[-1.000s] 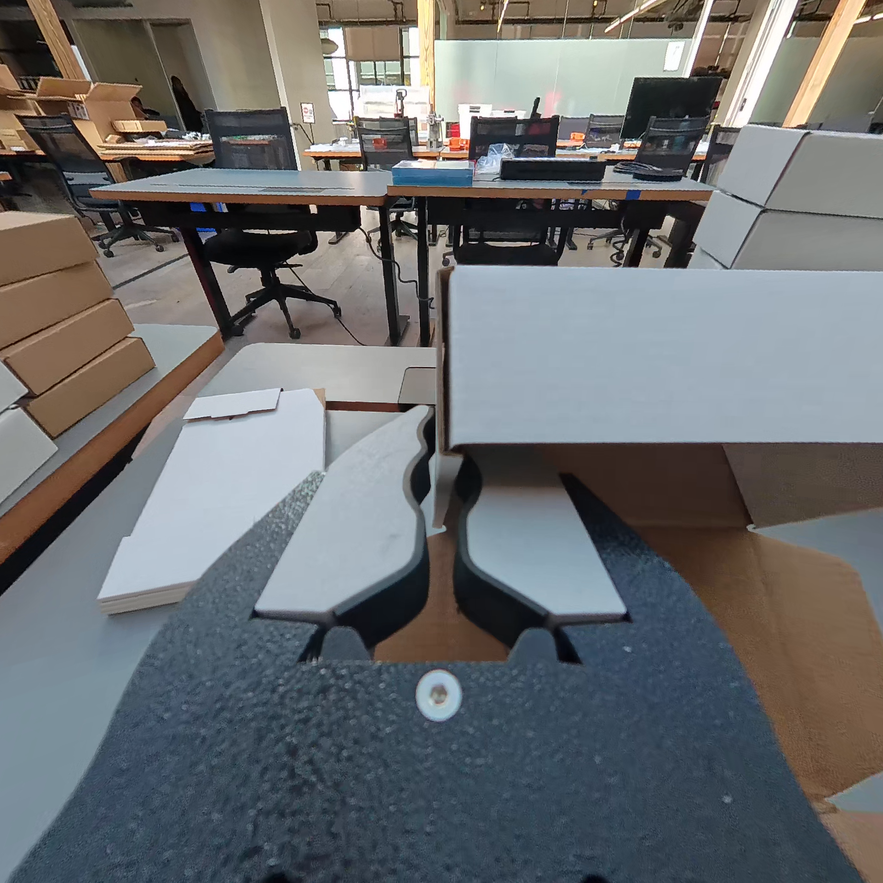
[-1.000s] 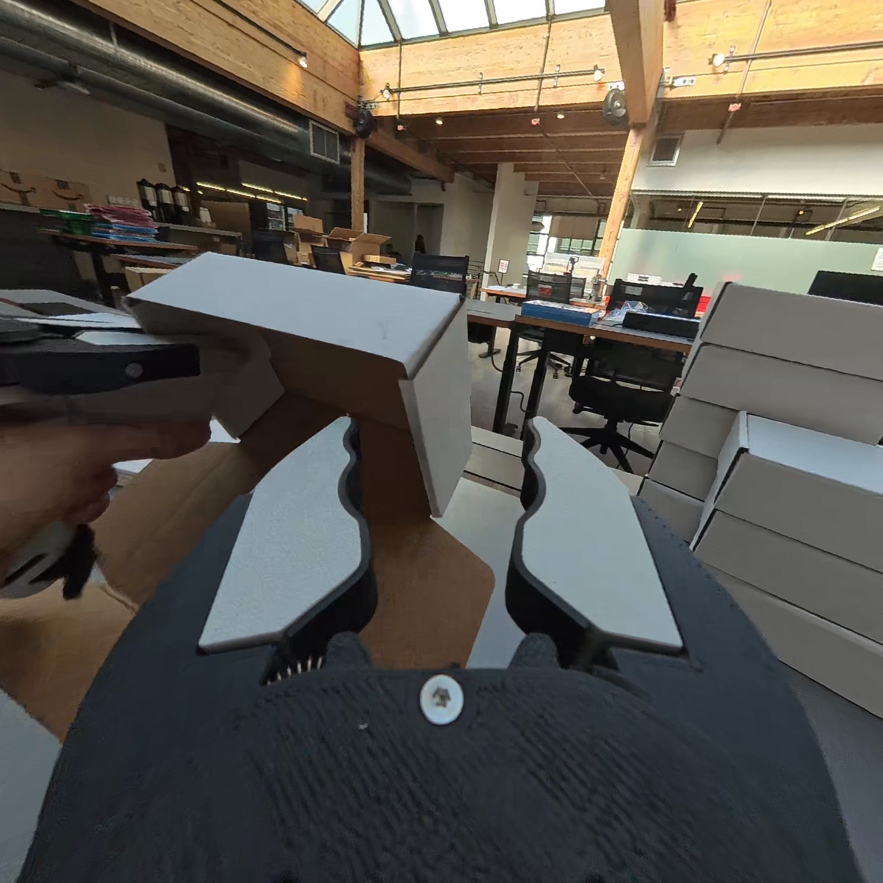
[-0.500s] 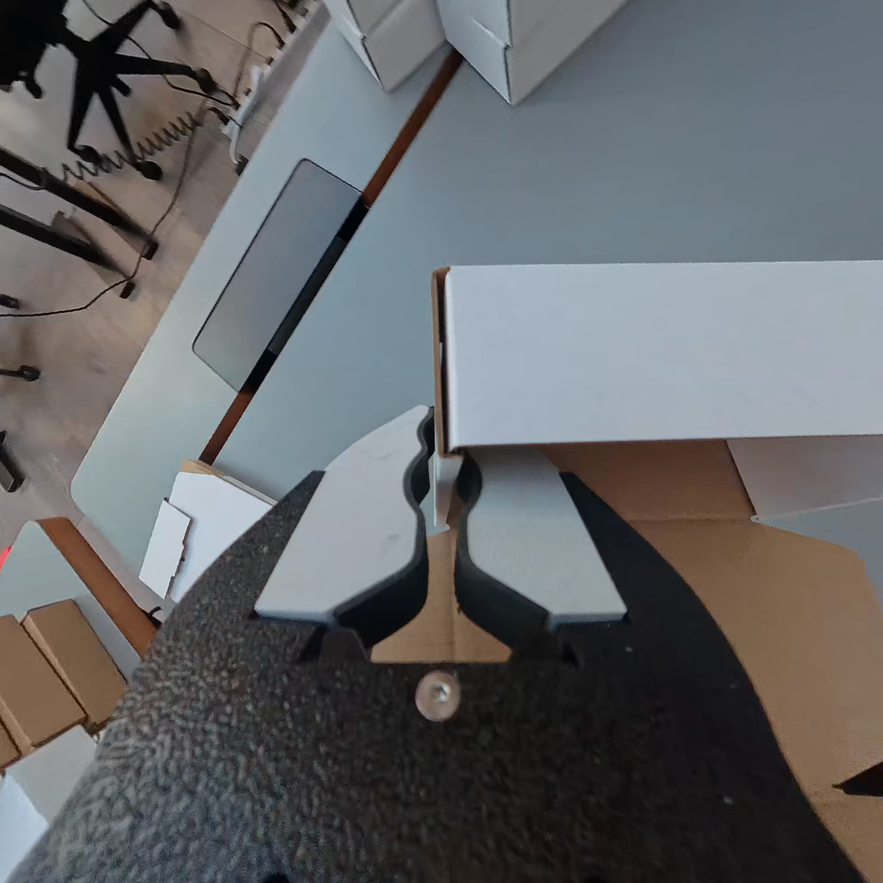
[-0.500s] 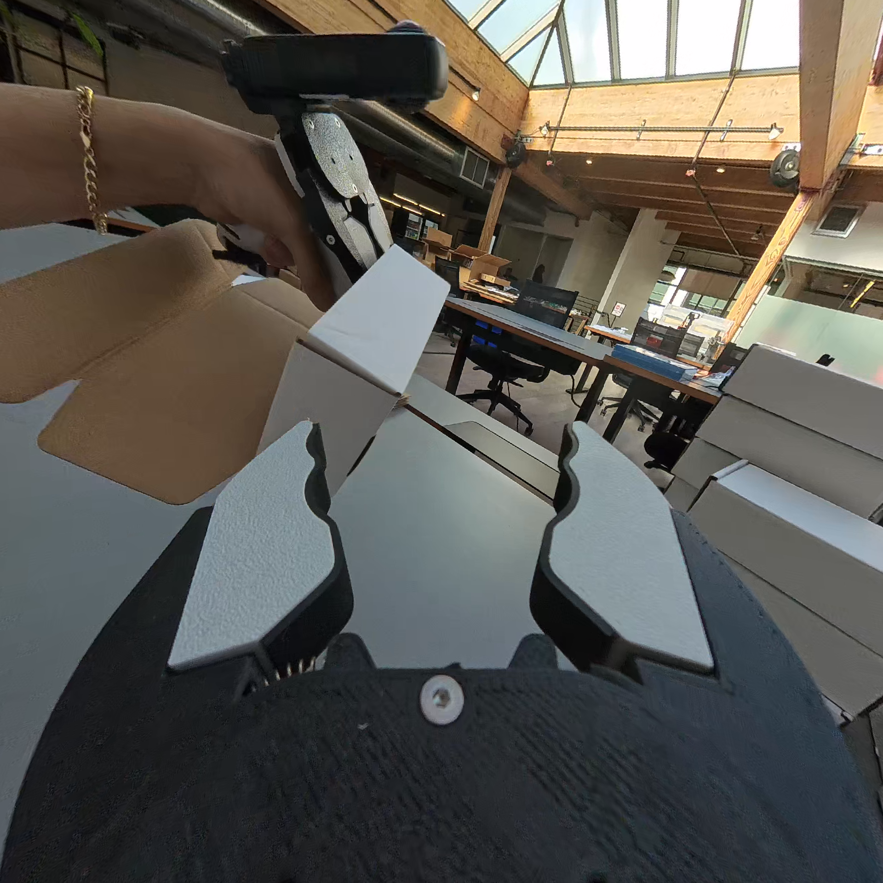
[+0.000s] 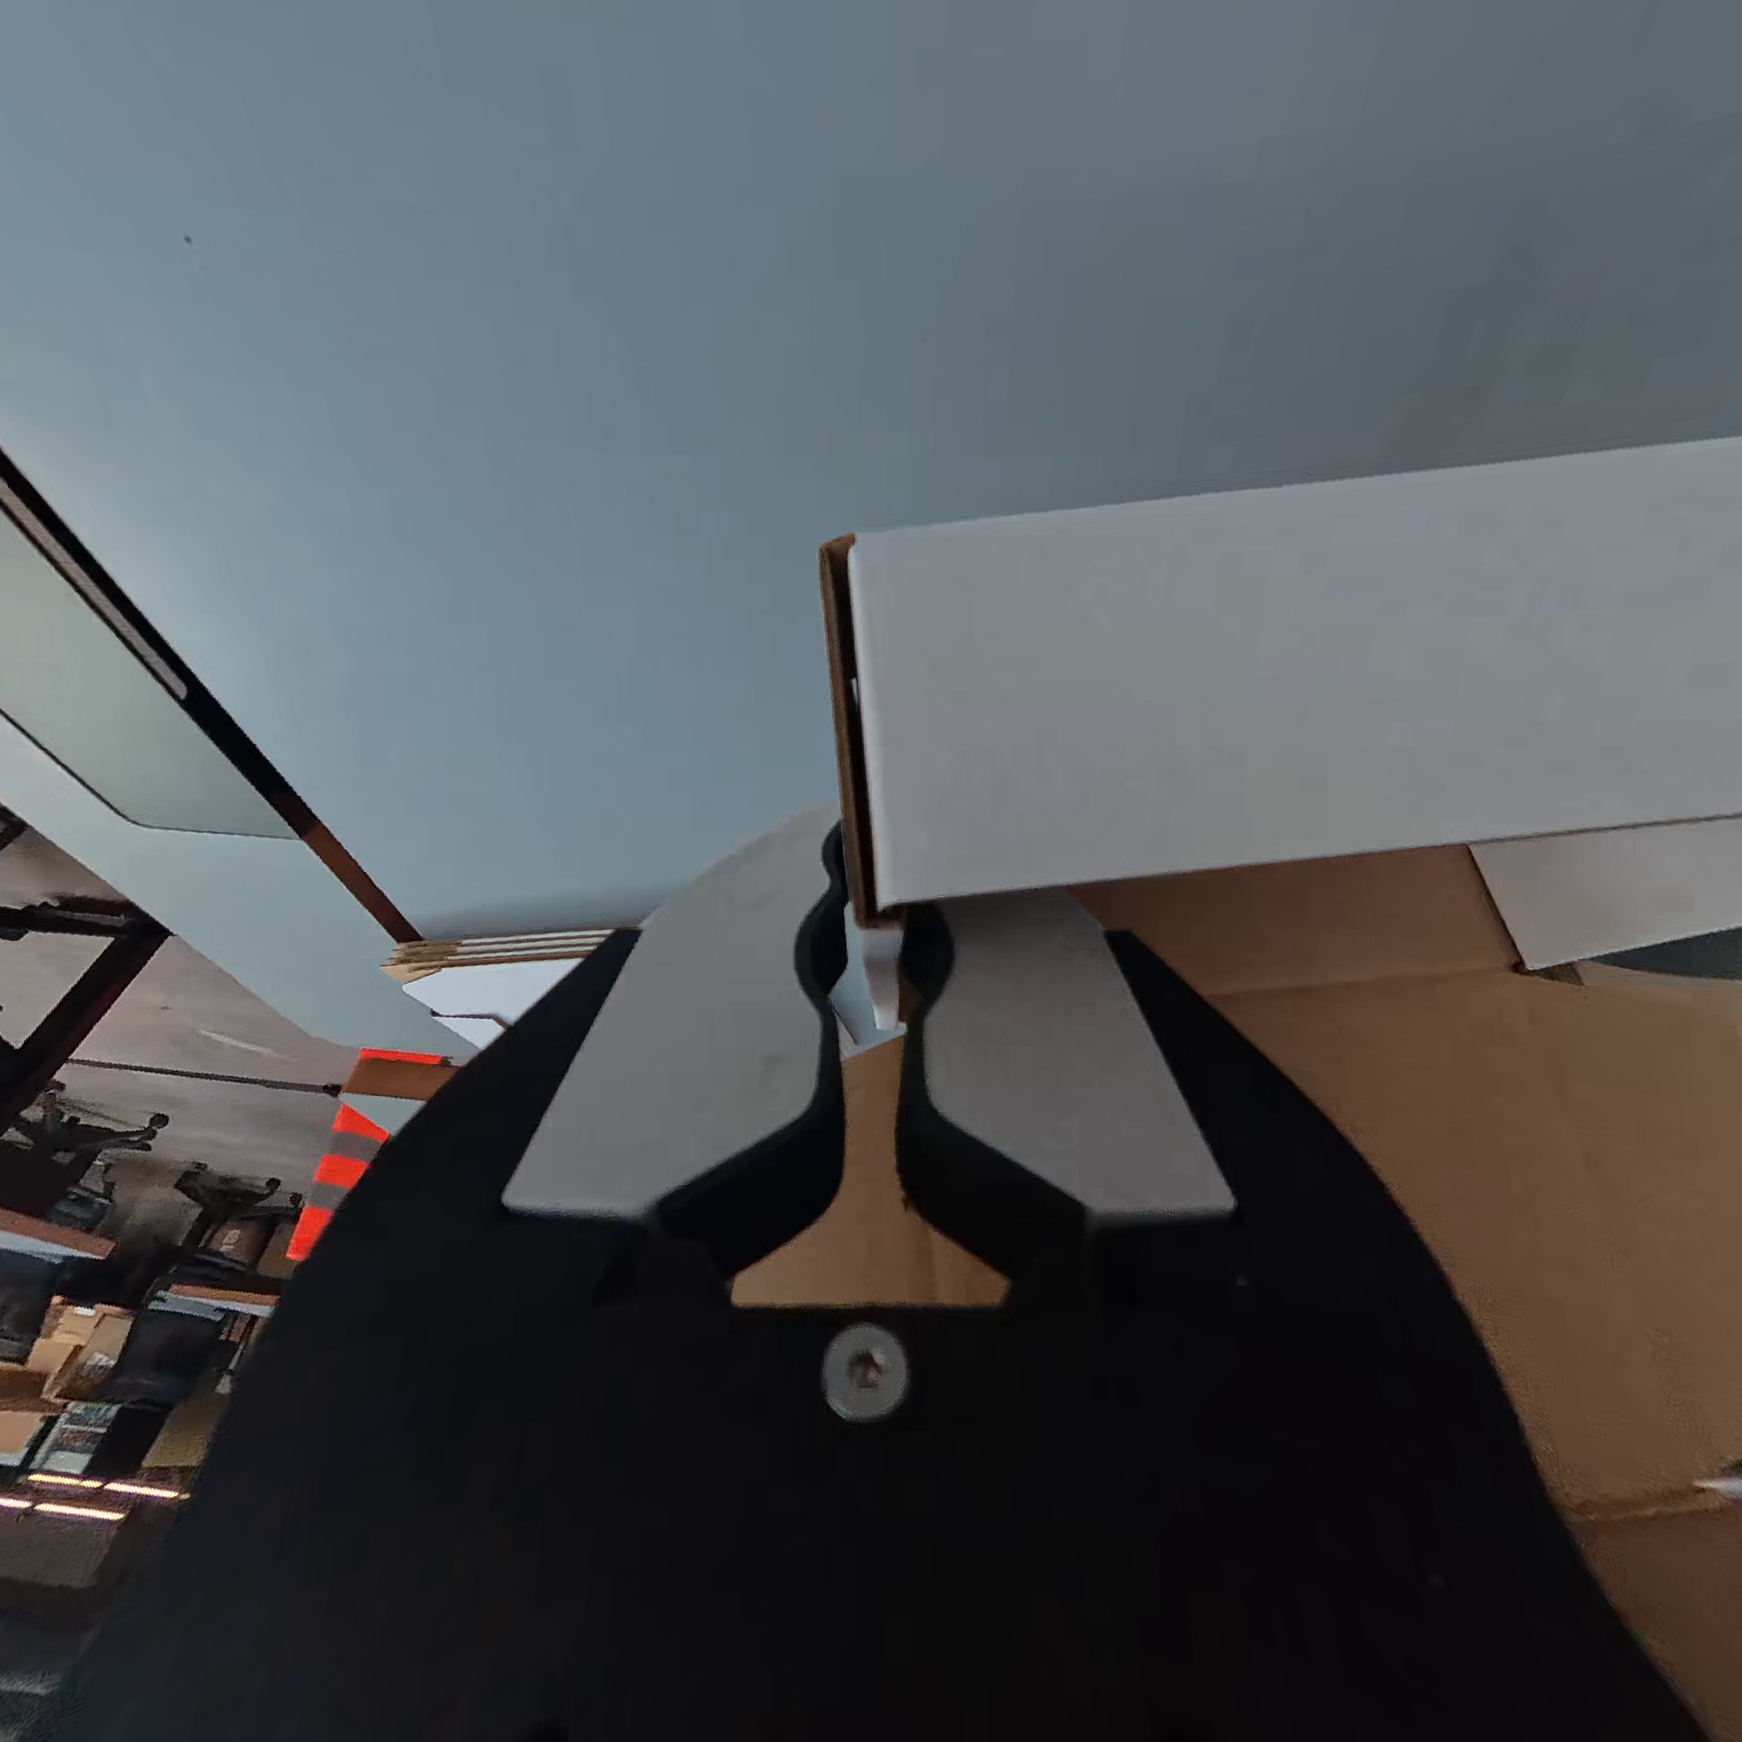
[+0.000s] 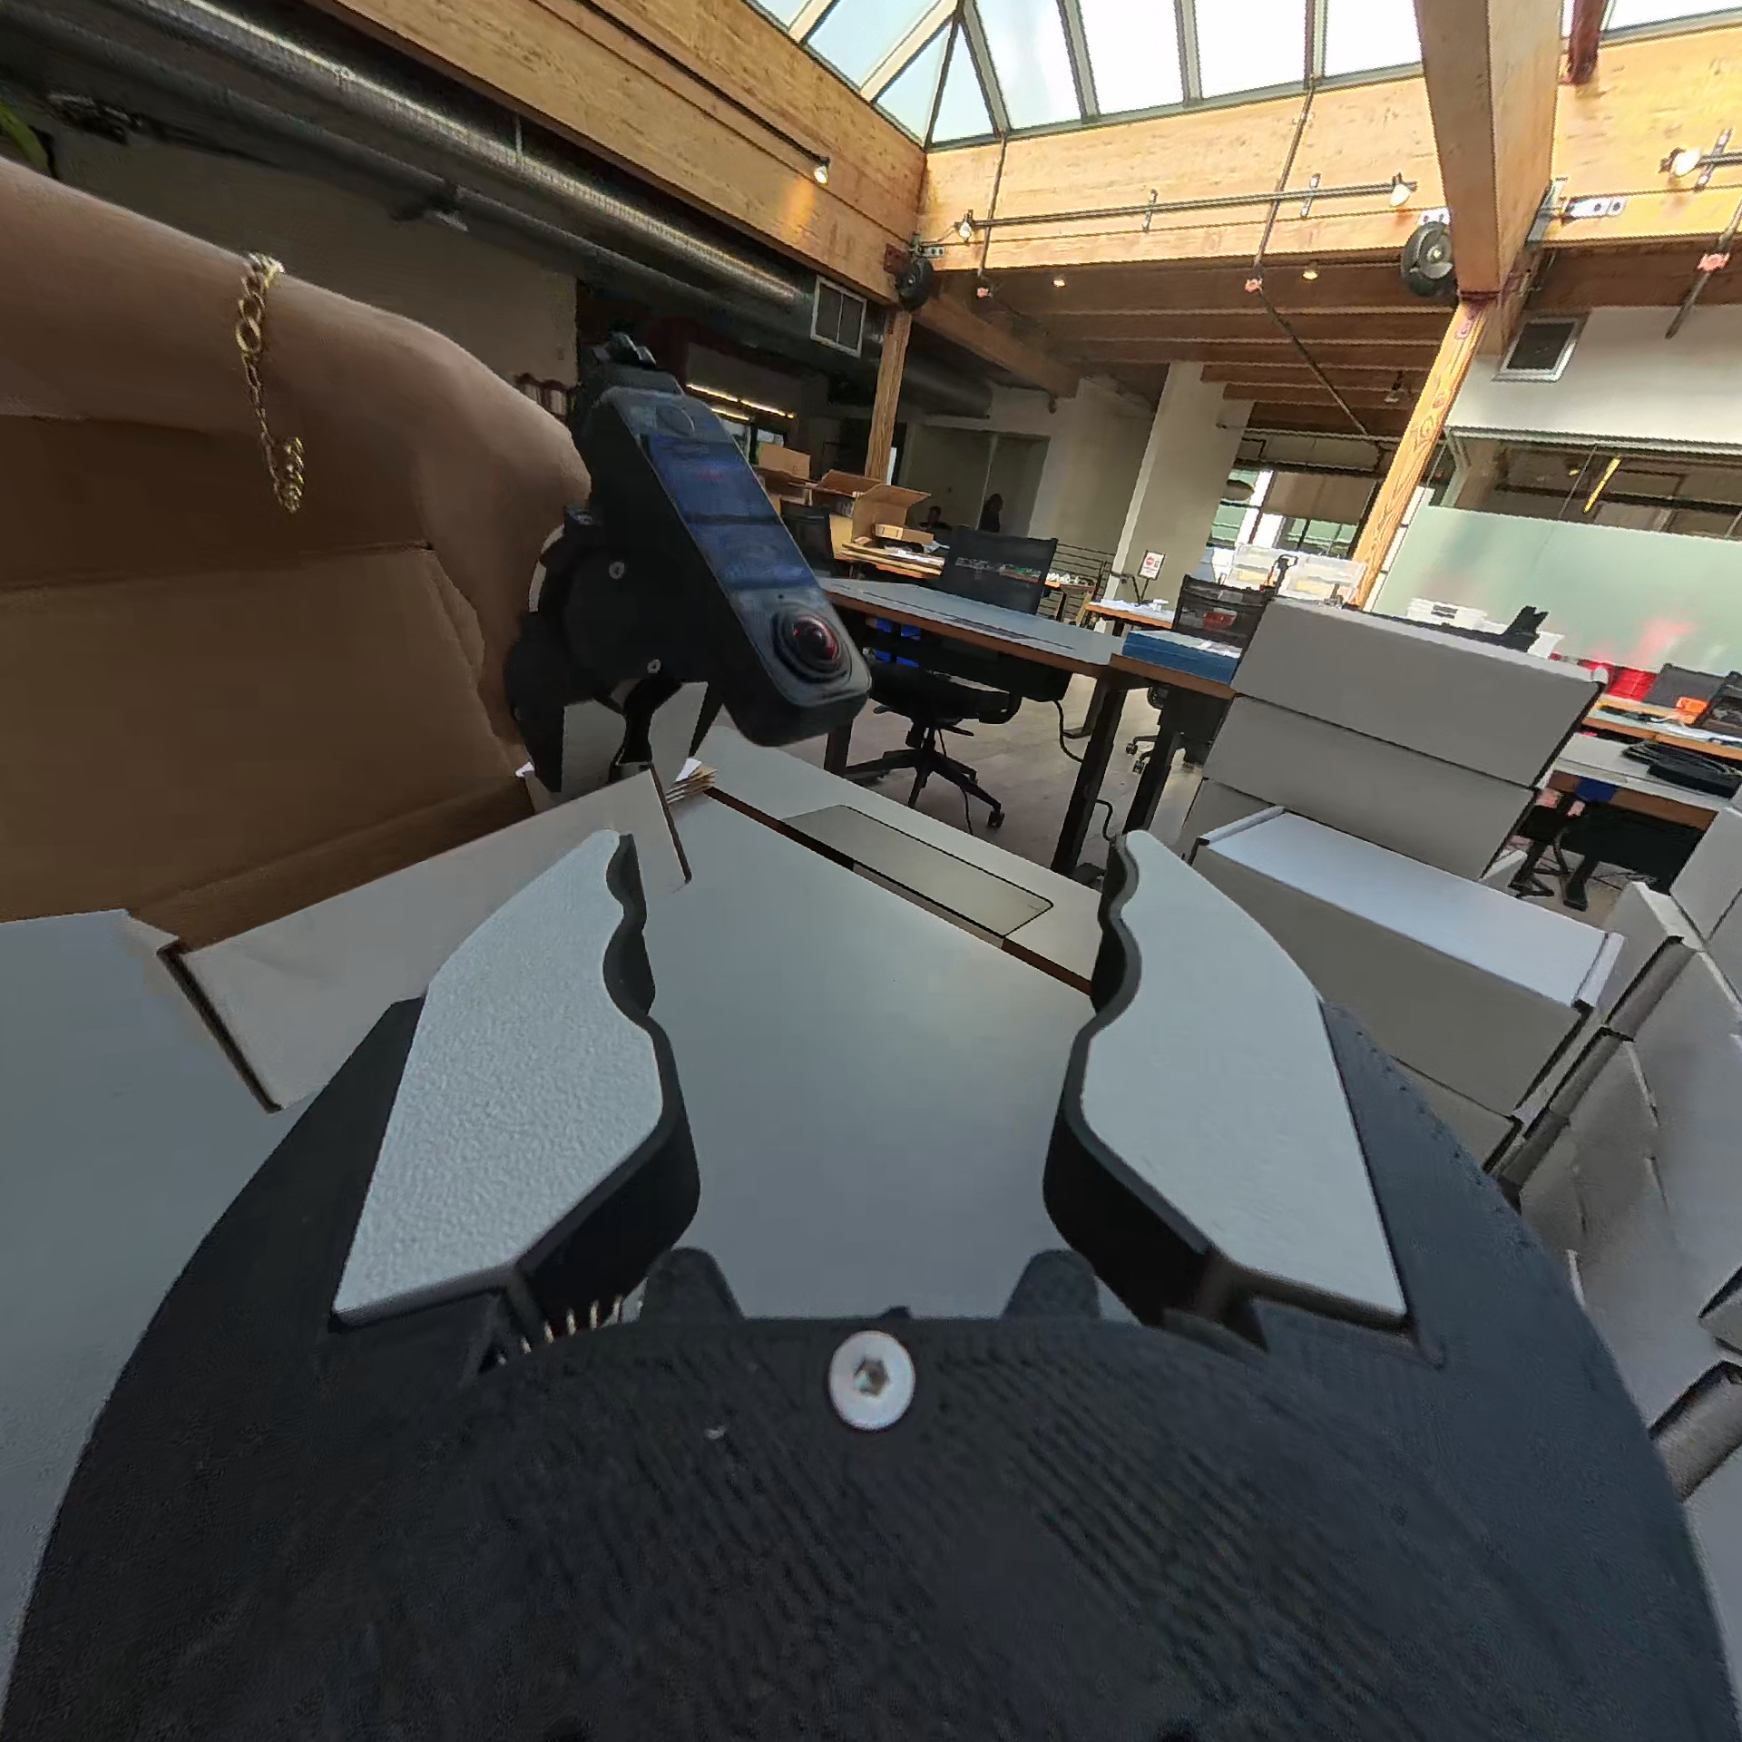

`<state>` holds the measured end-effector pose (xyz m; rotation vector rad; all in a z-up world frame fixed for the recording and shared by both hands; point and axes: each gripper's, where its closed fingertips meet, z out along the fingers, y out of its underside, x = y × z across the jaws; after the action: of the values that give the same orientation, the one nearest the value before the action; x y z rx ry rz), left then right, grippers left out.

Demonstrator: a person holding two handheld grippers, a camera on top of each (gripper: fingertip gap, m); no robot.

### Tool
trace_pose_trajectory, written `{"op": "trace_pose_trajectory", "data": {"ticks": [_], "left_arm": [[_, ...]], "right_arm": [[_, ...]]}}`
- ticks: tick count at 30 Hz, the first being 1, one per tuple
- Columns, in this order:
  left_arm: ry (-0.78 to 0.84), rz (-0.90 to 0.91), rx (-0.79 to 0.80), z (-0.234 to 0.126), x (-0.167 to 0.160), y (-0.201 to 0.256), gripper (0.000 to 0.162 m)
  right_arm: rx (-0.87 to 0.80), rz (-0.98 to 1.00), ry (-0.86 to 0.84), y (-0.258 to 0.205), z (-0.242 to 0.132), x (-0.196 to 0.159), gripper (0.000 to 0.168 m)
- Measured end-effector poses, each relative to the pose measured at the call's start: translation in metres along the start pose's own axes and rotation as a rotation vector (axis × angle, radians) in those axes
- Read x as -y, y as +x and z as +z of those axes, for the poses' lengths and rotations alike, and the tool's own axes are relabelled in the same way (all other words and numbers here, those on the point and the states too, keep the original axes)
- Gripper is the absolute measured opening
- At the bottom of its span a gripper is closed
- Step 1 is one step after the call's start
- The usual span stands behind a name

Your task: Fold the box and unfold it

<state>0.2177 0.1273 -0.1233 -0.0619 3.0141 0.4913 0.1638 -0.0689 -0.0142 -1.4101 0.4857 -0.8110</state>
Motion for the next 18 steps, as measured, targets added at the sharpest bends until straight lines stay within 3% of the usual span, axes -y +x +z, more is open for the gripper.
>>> {"op": "trace_pose_trajectory", "data": {"ticks": [8,18], "left_arm": [[-0.359,0.265,-0.056,0.059,0.022,0.024,0.006],[-0.475,0.277,-0.203,0.085,0.035,0.05,0.006]], "right_arm": [[-0.086,0.001,-0.011,0.032,-0.019,0.001,0.088],[-0.036,-0.014,-0.089,0.03,-0.02,-0.014,0.082]]}}
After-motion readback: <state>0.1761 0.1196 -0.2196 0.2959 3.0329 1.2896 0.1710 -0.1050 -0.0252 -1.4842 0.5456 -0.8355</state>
